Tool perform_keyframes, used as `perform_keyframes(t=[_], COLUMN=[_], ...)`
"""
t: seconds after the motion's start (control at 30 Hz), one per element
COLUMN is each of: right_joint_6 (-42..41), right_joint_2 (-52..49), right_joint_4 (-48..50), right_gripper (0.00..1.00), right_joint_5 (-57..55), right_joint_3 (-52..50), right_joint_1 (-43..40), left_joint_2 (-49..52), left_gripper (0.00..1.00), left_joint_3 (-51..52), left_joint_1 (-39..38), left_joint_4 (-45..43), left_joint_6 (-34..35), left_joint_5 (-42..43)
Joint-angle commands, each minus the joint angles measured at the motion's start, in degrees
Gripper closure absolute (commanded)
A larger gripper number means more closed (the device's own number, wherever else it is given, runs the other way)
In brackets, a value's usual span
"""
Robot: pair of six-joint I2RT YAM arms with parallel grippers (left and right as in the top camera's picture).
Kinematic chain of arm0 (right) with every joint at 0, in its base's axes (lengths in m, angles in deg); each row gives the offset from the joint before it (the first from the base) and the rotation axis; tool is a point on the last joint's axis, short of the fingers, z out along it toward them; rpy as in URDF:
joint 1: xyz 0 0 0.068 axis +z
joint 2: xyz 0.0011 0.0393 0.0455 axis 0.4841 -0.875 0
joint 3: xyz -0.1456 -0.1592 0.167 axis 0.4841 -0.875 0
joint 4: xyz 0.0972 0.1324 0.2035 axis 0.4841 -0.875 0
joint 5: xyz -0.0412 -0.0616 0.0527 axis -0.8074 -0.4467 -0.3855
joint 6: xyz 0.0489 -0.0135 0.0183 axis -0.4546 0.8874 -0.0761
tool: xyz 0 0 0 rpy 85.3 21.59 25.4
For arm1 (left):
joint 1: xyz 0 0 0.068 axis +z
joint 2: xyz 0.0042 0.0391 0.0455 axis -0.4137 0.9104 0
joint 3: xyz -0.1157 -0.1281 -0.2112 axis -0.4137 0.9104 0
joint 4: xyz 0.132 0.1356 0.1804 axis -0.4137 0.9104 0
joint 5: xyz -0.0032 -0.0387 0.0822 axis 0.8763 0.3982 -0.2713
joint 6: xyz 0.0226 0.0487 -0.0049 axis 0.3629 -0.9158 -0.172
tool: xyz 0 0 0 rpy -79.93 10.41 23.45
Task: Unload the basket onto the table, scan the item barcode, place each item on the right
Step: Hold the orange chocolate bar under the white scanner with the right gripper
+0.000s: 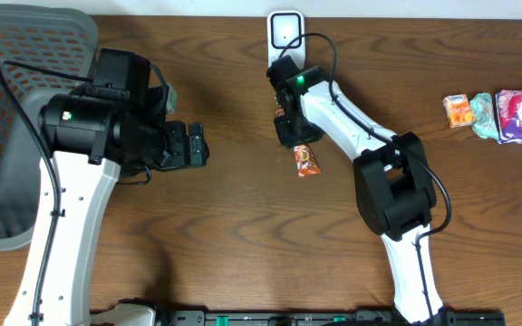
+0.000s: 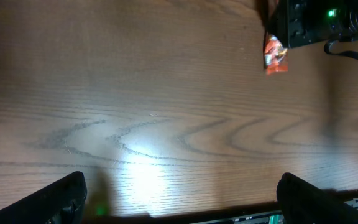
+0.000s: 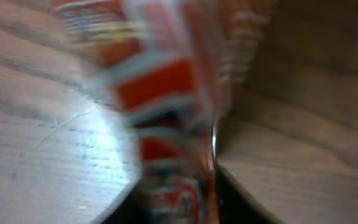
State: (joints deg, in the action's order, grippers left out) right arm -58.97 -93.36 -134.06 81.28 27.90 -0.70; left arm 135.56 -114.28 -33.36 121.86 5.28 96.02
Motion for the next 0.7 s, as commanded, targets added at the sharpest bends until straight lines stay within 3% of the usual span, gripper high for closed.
perform_keyframes(t=[0.0,0.23,0.37,0.67], right_joint_6=[-1.7,-1.7,-1.6,-1.7], right_joint_2=[1.2,1.2,1.2,0.5], right_joint_4=[0.7,1.4,7.3,26.9], right_gripper=[0.99,0.99,0.99,0.99], right_joint_5=[-3.0,-2.6,-3.4,-9.5], right_joint_3=[1.3,14.4,20.6,17.4], right_joint_1=[0.2,-0.6,-1.7,-2.9], left_joint_2=[0.2,0.2,0.2,0.2], left_gripper=[0.02,0.02,0.02,0.02], left_joint_3=[0.2,0.2,0.2,0.2], left_joint_1=[-0.2,-0.2,-0.2,-0.2], left_joint_4=[0.2,0.2,0.2,0.2], left_joint_6=[0.4,0.4,0.4,0.3], left_joint_5=[-0.4,-0.4,-0.4,-0.4])
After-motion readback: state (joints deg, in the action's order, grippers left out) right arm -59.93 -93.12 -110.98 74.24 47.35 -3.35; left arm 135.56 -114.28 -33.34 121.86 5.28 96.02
